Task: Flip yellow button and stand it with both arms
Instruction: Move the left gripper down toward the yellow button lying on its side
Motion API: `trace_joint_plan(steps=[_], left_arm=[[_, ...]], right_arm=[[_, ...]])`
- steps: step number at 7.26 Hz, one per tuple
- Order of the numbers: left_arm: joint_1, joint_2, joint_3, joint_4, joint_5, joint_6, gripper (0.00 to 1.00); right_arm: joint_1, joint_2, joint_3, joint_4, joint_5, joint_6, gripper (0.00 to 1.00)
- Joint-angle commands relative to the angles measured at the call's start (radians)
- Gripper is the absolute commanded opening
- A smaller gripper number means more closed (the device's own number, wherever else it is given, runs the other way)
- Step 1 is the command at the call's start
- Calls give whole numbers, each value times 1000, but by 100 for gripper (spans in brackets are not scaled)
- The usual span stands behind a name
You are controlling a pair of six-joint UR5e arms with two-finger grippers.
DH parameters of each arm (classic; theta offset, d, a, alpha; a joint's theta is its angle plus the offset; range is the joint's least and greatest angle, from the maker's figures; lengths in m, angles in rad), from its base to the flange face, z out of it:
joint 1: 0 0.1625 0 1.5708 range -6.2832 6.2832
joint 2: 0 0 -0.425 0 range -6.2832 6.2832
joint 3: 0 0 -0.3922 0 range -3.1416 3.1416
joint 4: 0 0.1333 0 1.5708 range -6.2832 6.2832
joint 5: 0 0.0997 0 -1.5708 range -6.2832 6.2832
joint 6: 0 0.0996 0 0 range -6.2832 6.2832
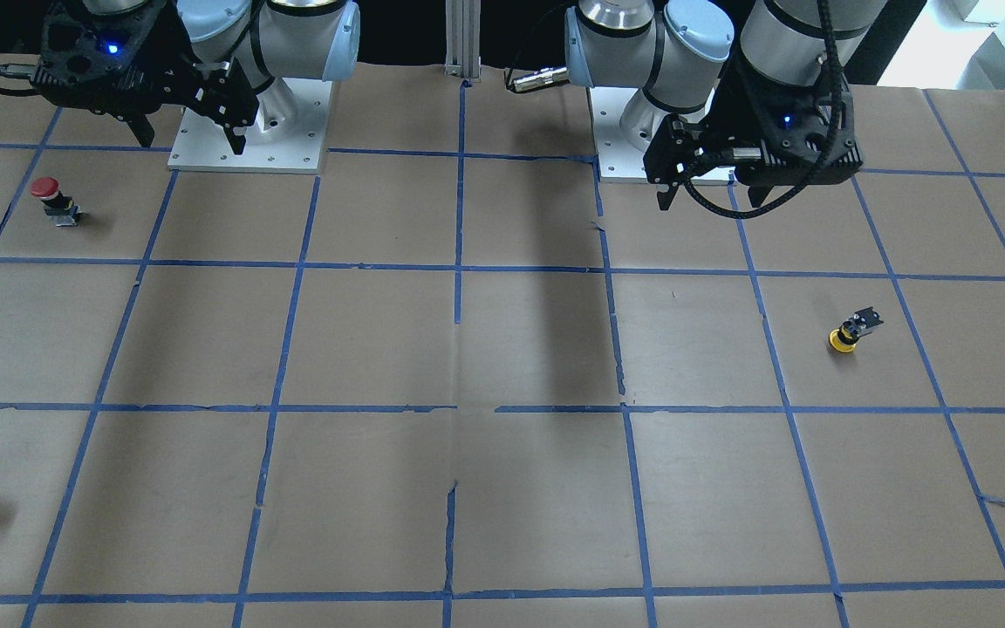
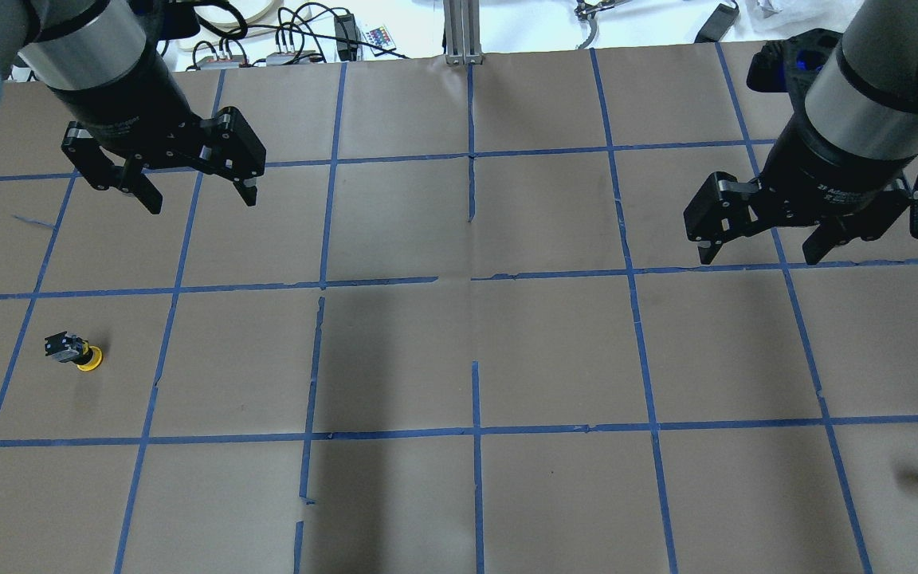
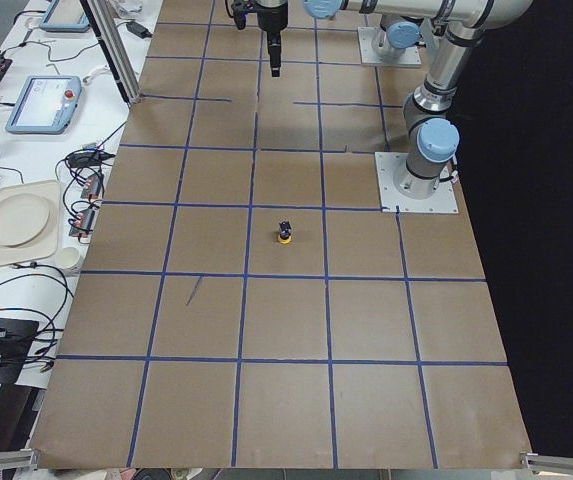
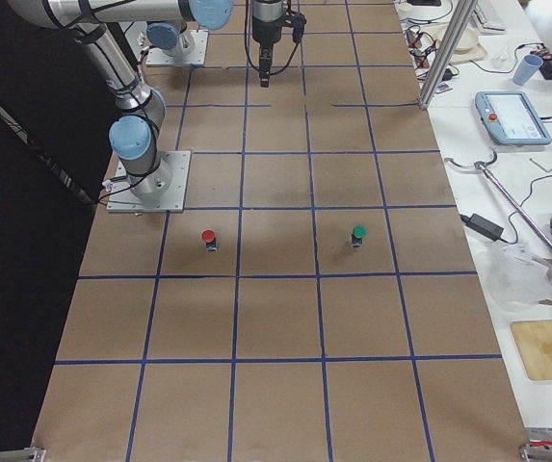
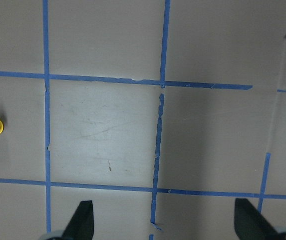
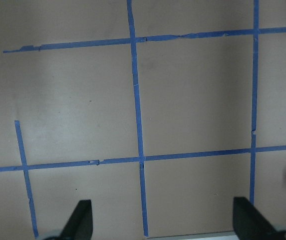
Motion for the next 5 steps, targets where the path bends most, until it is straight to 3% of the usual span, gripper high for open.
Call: trace_joint_plan(steps=[1,3,5], left_arm=[[-16,2,-18,0,46,2,98],[43,13,-60,8,68,94,96],[202,13,-132,21,63,120,96]], right_arm=[[0,1,0,1,0,0,100],[0,-1,2,3,-3,2,100],[0,1,2,-3,-3,2,100]])
